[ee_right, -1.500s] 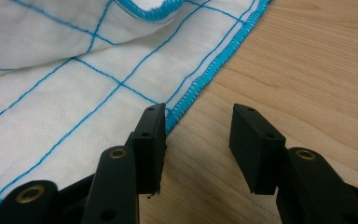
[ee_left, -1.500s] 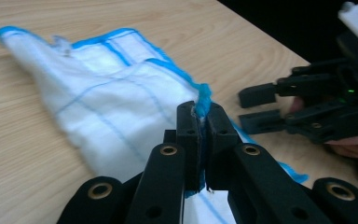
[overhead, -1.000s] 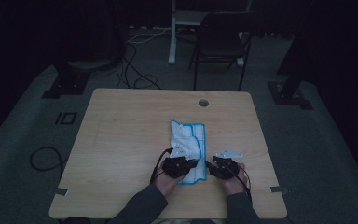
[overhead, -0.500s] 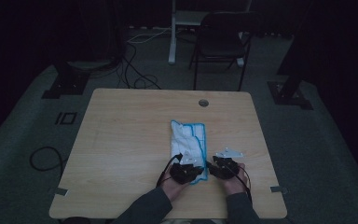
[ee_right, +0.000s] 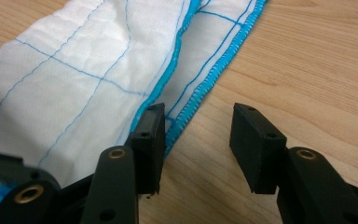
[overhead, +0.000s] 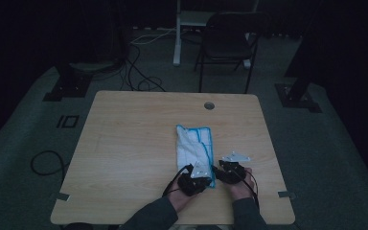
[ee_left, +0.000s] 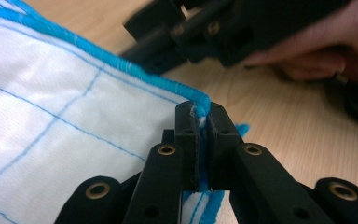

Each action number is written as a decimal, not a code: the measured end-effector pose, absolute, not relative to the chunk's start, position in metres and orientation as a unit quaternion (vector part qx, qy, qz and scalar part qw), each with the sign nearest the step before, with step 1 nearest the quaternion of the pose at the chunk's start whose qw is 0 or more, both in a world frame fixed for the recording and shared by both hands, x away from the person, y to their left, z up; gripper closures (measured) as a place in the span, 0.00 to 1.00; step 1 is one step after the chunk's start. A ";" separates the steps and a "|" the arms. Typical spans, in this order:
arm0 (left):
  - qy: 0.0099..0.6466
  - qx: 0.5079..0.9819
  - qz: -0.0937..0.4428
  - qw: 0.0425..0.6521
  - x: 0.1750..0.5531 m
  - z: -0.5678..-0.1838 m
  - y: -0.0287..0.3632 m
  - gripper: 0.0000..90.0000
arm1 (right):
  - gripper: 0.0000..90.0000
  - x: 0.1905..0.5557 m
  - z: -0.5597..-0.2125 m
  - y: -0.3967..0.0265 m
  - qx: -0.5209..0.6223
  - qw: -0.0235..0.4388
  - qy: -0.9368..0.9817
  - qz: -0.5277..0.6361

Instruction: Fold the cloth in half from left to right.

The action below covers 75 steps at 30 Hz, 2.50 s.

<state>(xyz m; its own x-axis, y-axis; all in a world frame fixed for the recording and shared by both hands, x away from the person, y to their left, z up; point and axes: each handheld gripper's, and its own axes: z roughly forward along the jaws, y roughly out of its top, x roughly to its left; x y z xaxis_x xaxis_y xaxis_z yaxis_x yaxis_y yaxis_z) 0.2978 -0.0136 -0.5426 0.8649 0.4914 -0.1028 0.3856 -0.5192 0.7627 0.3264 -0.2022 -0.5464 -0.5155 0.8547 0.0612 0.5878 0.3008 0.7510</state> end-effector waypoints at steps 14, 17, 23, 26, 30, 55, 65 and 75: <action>0.221 0.887 0.023 0.405 0.290 -0.542 -0.011 0.89 | 0.62 0.326 -0.547 -0.202 0.460 0.184 0.786 0.371; 0.220 0.888 0.021 0.403 0.289 -0.541 -0.009 0.93 | 0.62 0.327 -0.546 -0.202 0.461 0.183 0.785 0.372; 0.197 0.889 0.004 0.414 0.281 -0.536 -0.006 0.91 | 0.62 0.327 -0.547 -0.202 0.461 0.185 0.785 0.371; 0.203 0.883 0.024 0.422 0.279 -0.531 -0.001 0.91 | 0.63 0.327 -0.546 -0.202 0.463 0.184 0.784 0.371; 0.224 0.875 0.043 0.427 0.284 -0.528 0.010 0.91 | 0.70 0.324 -0.544 -0.199 0.457 0.200 0.785 0.366; 0.293 0.861 0.060 0.410 0.296 -0.540 0.052 0.95 | 0.92 0.357 -0.516 -0.185 0.444 0.213 0.763 0.418; 0.298 0.861 0.060 0.409 0.296 -0.544 0.056 0.95 | 0.82 0.389 -0.514 -0.166 0.453 0.214 0.762 0.410; 0.297 0.858 0.062 0.414 0.296 -0.546 0.057 0.95 | 0.82 0.429 -0.516 -0.152 0.452 0.210 0.770 0.399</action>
<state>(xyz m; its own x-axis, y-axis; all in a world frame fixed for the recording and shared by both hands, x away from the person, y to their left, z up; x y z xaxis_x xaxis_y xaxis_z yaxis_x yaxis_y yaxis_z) 0.2959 0.0573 -0.5461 0.8152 0.5622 -0.1389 0.4590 -0.4810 0.7469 0.4290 -0.1516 -0.5160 -0.5035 0.8631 0.0387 0.5284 0.2722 0.8042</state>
